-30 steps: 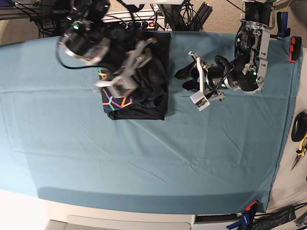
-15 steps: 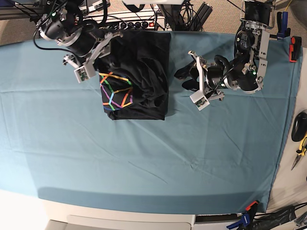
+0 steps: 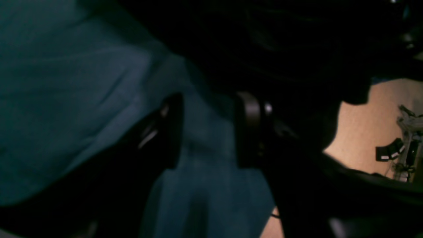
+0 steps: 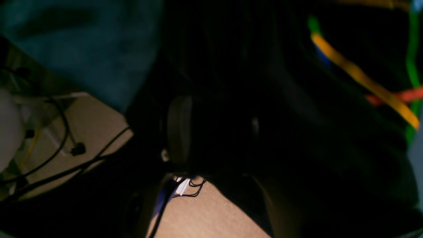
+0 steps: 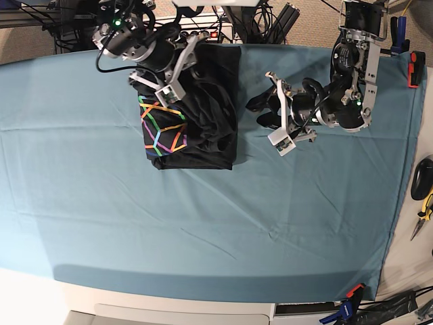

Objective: Fold the T-shirt properly
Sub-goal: 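Grasp the printed bundle's edge with the right gripper and press it flat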

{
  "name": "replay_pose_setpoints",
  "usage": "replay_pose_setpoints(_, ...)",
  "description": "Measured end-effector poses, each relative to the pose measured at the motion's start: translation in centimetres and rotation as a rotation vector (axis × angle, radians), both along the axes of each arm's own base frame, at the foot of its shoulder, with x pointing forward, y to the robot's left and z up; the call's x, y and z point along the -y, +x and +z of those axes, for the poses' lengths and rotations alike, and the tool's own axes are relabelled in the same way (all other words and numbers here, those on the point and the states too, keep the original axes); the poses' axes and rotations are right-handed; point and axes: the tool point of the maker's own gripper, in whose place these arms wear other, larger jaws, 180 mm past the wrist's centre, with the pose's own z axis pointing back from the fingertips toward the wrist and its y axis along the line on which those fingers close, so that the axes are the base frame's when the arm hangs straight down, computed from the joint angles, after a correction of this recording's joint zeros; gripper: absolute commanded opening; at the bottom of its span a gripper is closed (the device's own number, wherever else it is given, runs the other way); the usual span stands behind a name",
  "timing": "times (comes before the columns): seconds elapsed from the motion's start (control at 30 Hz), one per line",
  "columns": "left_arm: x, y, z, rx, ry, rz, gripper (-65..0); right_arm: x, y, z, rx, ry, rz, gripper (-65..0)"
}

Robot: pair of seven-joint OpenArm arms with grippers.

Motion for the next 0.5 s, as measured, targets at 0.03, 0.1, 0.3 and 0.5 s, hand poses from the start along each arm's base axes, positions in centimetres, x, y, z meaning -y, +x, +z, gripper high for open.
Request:
replay_pose_setpoints(0.03, 0.0, 0.0, 0.0, 0.0, -0.001, 0.0, -41.2, -0.5, -0.1, 0.1, 0.0, 0.011, 0.012, -43.8)
replay_pose_setpoints(0.1, 0.0, 0.0, 0.0, 0.0, 0.0, 0.0, -41.2, -1.1, -0.3, 0.1, -0.01, 0.028, 0.01, -44.1)
replay_pose_setpoints(0.3, 0.0, 0.0, 0.0, 0.0, 0.0, 0.0, -41.2, -0.8, -0.2, -0.7, -0.007, -0.087, -0.006, -44.1)
replay_pose_setpoints(0.5, 0.0, 0.0, 0.0, 0.0, 0.0, 0.0, -41.2, 0.4, -0.1, -1.2, 0.002, -0.184, -0.01, -41.7)
